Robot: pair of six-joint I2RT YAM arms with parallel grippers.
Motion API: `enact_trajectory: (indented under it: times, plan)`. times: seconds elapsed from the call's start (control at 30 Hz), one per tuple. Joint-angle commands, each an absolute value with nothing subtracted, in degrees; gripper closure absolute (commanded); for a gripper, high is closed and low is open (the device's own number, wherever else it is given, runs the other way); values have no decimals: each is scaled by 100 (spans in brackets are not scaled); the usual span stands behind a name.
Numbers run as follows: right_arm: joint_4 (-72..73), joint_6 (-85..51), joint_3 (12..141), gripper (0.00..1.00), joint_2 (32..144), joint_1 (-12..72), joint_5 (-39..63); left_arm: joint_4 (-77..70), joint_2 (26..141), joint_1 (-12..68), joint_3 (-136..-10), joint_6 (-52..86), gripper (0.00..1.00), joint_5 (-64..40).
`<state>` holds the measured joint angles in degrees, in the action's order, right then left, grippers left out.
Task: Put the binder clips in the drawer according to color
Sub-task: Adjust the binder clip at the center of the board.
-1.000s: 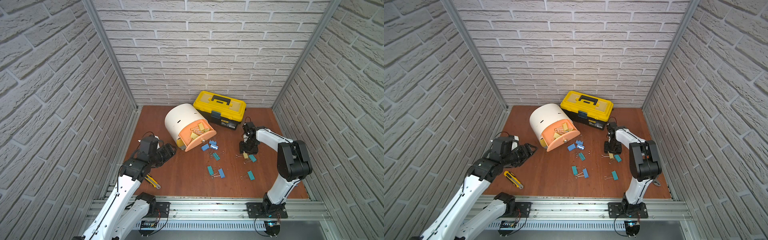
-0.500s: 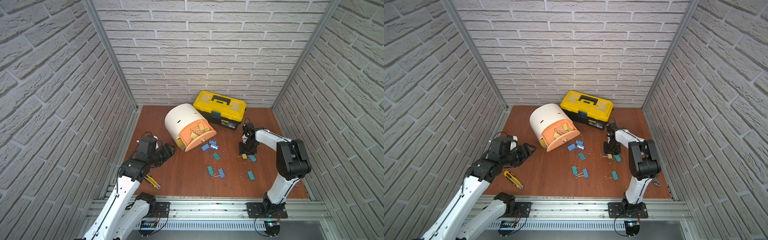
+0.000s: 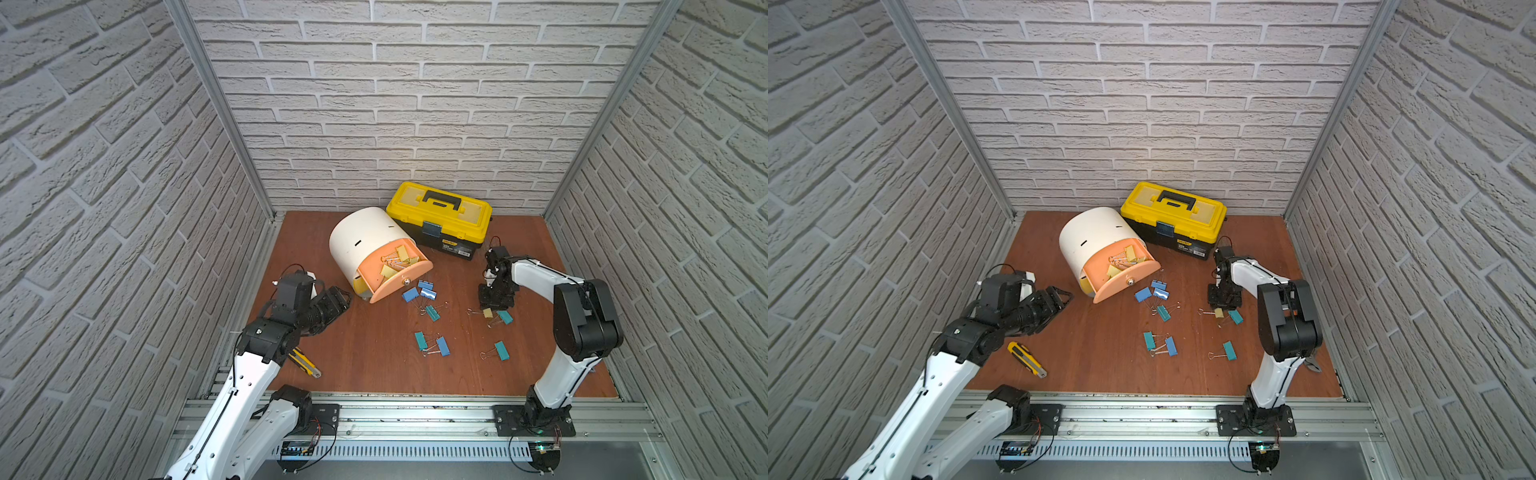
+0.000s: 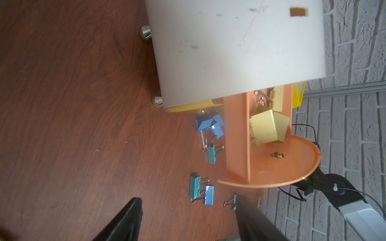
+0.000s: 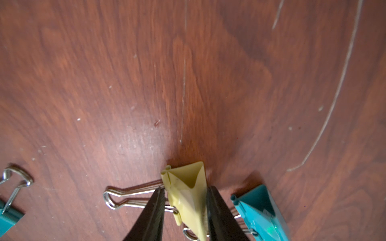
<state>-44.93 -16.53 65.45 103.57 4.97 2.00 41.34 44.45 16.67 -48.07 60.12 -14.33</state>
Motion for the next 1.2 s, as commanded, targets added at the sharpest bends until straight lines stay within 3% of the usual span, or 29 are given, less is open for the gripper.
enact_trajectory:
  times: [0.0, 0.27, 0.4, 0.7, 0.9, 1.17]
  plan:
    - [-4456, -1758, 6390, 66, 10410, 527, 193, 3972, 4392, 1635, -4728, 5985, 25, -1451]
    - [-4466, -1747, 6390, 69, 10506, 531, 152, 3977, 4403, 1639, -4762, 5977, 25, -1433]
    - [-4476, -1723, 6389, 75, 10470, 527, 197, 3972, 4411, 1636, -4756, 5985, 25, -1417]
    - [-4474, -1973, 6383, 81, 10001, 532, 900, 3903, 4539, 1641, -4860, 5954, 25, -1411]
    - [-4358, -2269, 6163, 80, 9760, 561, 1505, 3824, 4588, 1636, -4860, 5973, 25, -1406]
    - [-4142, -2521, 5661, 68, 9463, 919, 1799, 3817, 4553, 1642, -4851, 6003, 25, -1380]
